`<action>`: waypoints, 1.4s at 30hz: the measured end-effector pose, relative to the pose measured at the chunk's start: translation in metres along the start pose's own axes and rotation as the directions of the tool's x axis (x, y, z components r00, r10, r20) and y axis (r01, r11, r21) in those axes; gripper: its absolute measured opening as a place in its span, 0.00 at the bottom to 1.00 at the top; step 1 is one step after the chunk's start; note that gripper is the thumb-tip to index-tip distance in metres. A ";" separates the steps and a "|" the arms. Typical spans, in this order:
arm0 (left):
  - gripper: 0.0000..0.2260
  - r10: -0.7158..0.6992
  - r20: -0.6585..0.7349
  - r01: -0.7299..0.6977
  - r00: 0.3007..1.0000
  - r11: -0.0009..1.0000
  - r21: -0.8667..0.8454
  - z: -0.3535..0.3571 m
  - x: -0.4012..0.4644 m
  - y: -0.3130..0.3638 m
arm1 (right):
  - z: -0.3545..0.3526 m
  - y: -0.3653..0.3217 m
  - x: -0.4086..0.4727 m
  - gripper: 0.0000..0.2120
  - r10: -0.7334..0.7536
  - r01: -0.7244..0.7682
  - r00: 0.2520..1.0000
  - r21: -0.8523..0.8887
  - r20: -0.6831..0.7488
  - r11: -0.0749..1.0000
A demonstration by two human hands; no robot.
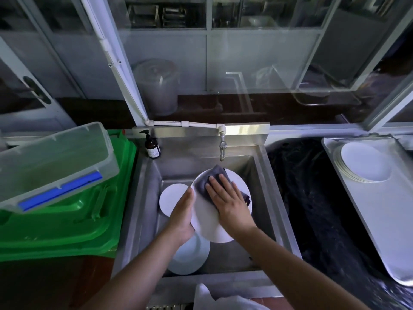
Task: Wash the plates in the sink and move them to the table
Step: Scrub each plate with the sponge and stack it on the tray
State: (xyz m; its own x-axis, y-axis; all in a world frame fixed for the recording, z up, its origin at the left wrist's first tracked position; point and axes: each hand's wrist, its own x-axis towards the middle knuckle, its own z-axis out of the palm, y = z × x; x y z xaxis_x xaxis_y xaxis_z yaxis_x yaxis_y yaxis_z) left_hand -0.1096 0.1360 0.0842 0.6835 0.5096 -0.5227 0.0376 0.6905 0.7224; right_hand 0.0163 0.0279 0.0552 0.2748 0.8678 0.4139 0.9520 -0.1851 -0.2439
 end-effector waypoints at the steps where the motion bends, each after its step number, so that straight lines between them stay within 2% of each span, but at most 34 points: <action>1: 0.26 0.003 -0.014 -0.003 1.000 1.000 0.011 -0.001 0.000 0.001 | -0.003 0.008 0.007 0.26 0.040 -0.040 0.999 -0.006 0.001 0.999; 4: 0.22 -0.002 -0.046 0.003 0.999 1.000 0.025 -0.001 0.003 0.005 | -0.006 0.012 0.023 0.27 0.181 -0.180 0.983 0.030 -0.013 0.983; 6: 0.21 0.016 -0.061 -0.013 0.998 0.998 0.054 0.004 0.005 0.008 | 0.002 -0.005 0.027 0.28 0.237 -0.233 0.971 0.117 -0.027 0.965; 9: 0.18 0.056 -0.095 -0.048 0.994 0.995 0.083 0.007 0.009 0.009 | 0.014 -0.025 0.021 0.27 0.140 -0.137 0.990 0.195 -0.004 0.971; 12: 0.18 0.036 -0.121 -0.024 0.992 0.995 0.095 0.000 0.010 0.012 | 0.011 -0.007 0.020 0.26 -0.010 0.009 1.000 0.139 0.007 0.990; 14: 0.20 0.013 -0.127 0.001 0.992 0.994 0.108 -0.004 0.009 0.013 | 0.009 0.013 0.023 0.26 0.027 -0.027 1.000 0.057 0.001 0.998; 17: 0.17 0.033 -0.154 -0.012 0.988 0.991 0.136 -0.003 0.008 0.014 | 0.009 0.021 0.029 0.31 0.231 -0.230 0.973 0.090 0.007 0.969; 19: 0.18 0.031 -0.157 -0.011 0.987 0.991 0.130 0.001 0.009 0.016 | 0.014 0.003 0.028 0.29 0.209 -0.208 0.978 0.149 0.009 0.967; 21: 0.18 0.031 -0.158 -0.015 0.987 0.995 0.098 0.003 0.012 0.017 | 0.017 -0.016 0.021 0.26 0.088 -0.089 0.996 0.189 0.013 0.978; 24: 0.16 0.039 -0.185 -0.023 0.982 0.996 0.089 0.002 0.011 0.019 | 0.014 -0.010 0.017 0.26 -0.040 0.035 0.999 0.148 0.031 0.988; 25: 0.16 0.035 -0.182 -0.018 0.983 0.995 0.094 0.000 0.011 0.019 | 0.014 0.001 0.018 0.26 -0.009 0.005 0.999 0.120 0.032 0.993; 27: 0.17 0.035 -0.186 -0.016 0.982 0.995 0.101 -0.002 0.011 0.019 | 0.012 0.020 0.021 0.26 0.167 -0.169 0.986 0.094 0.028 0.981; 29: 0.17 0.045 -0.180 -0.022 0.983 0.991 0.131 0.000 0.012 0.019 | 0.014 0.019 0.021 0.27 0.299 -0.304 0.953 0.142 0.055 0.942; 31: 0.18 0.031 -0.173 -0.011 0.984 0.993 0.116 0.005 0.012 0.020 | 0.021 0.001 0.018 0.28 0.266 -0.279 0.960 0.213 0.087 0.936; 33: 0.19 0.021 -0.162 -0.004 0.987 0.994 0.105 0.009 0.013 0.022 | 0.025 -0.011 0.011 0.29 0.152 -0.169 0.985 0.246 0.087 0.954; 36: 0.21 0.008 -0.129 -0.002 0.992 0.999 0.040 0.008 0.013 0.021 | 0.012 -0.009 0.010 0.31 0.101 -0.113 0.993 0.249 0.061 0.962; 39: 0.26 -0.011 -0.063 0.010 0.998 1.000 -0.029 0.010 0.011 0.020 | 0.002 -0.001 0.014 0.27 0.129 -0.122 0.992 0.242 -0.014 0.963; 42: 0.22 0.010 -0.058 -0.012 0.998 0.999 -0.035 0.017 0.011 0.020 | 0.007 -0.014 0.019 0.23 0.208 -0.174 0.970 0.239 -0.129 0.955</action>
State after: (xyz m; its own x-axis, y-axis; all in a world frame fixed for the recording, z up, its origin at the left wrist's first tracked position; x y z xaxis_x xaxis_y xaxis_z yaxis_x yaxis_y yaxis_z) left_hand -0.0888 0.1463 0.1005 0.6401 0.5453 -0.5413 0.0037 0.7023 0.7119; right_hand 0.0070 0.0501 0.0605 0.4821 0.7435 0.4634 0.8296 -0.2173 -0.5144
